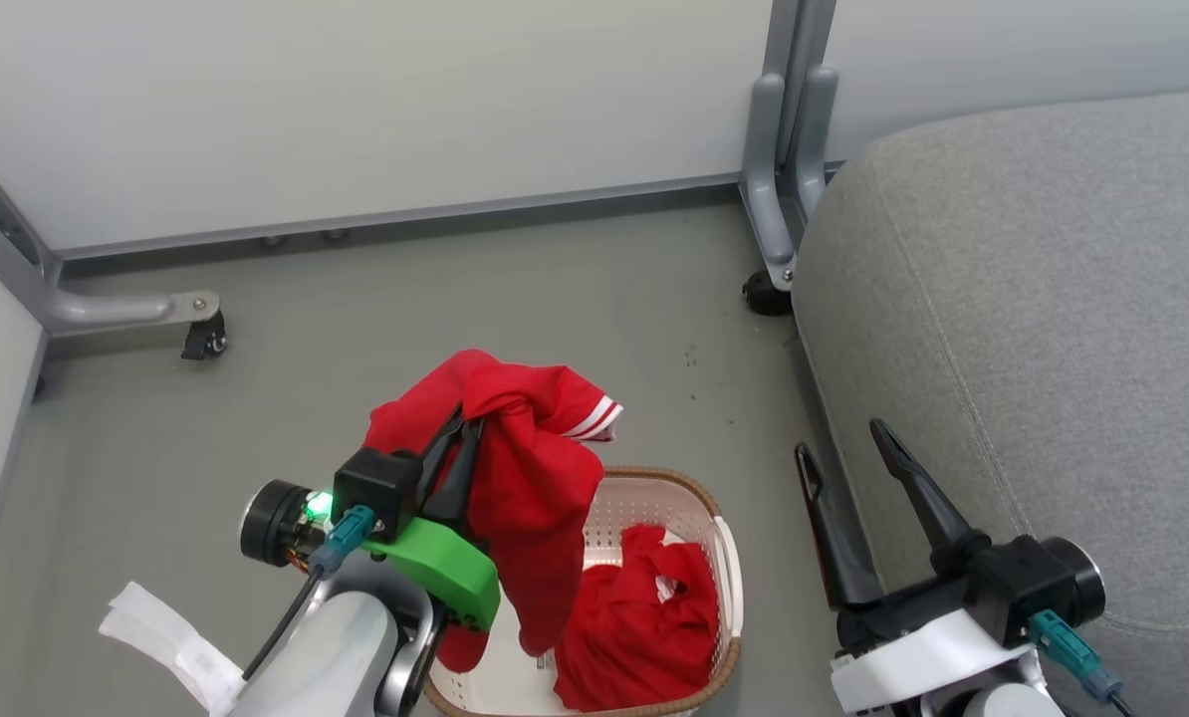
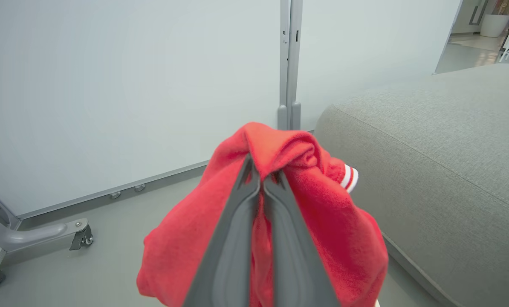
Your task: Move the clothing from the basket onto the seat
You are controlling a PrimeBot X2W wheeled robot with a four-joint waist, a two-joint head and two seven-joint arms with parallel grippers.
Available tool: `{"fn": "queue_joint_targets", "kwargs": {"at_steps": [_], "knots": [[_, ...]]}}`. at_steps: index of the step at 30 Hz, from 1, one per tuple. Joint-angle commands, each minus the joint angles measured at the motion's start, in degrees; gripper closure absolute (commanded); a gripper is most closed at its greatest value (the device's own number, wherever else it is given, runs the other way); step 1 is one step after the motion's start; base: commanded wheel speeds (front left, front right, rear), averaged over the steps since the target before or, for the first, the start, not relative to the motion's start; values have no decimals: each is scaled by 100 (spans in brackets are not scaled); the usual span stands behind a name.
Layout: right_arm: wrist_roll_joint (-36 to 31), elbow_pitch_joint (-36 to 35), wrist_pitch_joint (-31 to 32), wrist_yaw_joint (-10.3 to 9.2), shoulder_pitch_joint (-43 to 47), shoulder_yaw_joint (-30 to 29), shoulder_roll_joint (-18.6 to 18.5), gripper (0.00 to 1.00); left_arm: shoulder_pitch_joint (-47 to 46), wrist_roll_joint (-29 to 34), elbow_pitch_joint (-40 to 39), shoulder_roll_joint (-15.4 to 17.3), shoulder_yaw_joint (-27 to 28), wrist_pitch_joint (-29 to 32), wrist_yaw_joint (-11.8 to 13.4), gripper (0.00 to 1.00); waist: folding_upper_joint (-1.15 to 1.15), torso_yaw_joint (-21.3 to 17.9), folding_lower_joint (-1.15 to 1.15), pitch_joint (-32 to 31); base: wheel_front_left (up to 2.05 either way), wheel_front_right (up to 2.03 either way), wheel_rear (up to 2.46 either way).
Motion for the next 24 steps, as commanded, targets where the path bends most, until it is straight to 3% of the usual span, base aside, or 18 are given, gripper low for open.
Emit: {"fn": "queue_joint_targets", "kwargs": {"at_steps": [1,9,19,24], "knots": [[18,10,-20,-2,111,5,-21,0,99,49,-94,14,21,-3,0,100,0,110,1,-242,0,0,0],[109,198,-19,-2,279,275,-21,0,15,161,-597,-14,-13,-3,-10,100,0,189,1,-323,0,0,0],[205,698,-19,-2,132,1363,-22,0,-234,339,-1261,-154,-393,332,-64,100,0,348,1,-463,0,0,0],[150,819,-20,-2,73,1487,-20,0,-268,430,-1571,-303,-646,499,-62,100,0,427,1,-507,0,0,0]]}}
